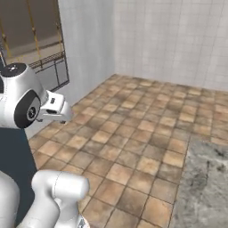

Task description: Take the lemon, peach, and carrot from the freezer and place them in the bowl on the counter.

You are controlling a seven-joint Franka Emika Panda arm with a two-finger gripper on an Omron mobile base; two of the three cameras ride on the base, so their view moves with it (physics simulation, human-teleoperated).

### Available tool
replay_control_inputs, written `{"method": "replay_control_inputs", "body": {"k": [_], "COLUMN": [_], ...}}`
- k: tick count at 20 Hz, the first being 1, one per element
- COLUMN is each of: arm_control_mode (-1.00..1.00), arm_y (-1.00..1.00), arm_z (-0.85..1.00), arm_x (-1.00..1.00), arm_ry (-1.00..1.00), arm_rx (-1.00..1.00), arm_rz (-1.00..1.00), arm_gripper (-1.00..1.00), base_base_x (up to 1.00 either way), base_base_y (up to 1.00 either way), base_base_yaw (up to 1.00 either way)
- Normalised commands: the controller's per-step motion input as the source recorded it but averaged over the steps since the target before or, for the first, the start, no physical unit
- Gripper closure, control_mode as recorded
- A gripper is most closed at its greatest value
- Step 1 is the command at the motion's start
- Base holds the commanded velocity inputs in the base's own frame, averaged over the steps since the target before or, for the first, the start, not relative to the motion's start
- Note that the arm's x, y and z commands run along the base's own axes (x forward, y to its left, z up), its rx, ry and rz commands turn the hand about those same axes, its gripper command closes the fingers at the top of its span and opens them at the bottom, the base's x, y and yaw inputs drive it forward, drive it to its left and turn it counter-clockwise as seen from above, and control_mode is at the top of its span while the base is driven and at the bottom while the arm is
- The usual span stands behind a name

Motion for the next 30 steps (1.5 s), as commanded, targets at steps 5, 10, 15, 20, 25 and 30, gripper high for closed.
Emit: {"method": "replay_control_inputs", "body": {"k": [5, 10, 15, 20, 25, 30], "arm_control_mode": [1.00, 1.00, 1.00, 1.00, 1.00, 1.00], "arm_y": [0.00, 0.00, 0.00, 0.00, 0.00, 0.00], "arm_z": [0.00, 0.00, 0.00, 0.00, 0.00, 0.00], "arm_x": [0.00, 0.00, 0.00, 0.00, 0.00, 0.00], "arm_ry": [0.00, 0.00, 0.00, 0.00, 0.00, 0.00], "arm_rx": [0.00, 0.00, 0.00, 0.00, 0.00, 0.00], "arm_rz": [0.00, 0.00, 0.00, 0.00, 0.00, 0.00], "arm_gripper": [-1.00, -1.00, -1.00, -1.00, -1.00, -1.00], "base_base_x": [0.96, 0.07, -0.28, -0.19, 0.25, 0.56], "base_base_y": [0.46, 0.44, 0.41, 0.47, 0.12, -0.14], "base_base_yaw": [-0.25, 0.70, 0.96, 0.98, 0.89, 0.78]}}
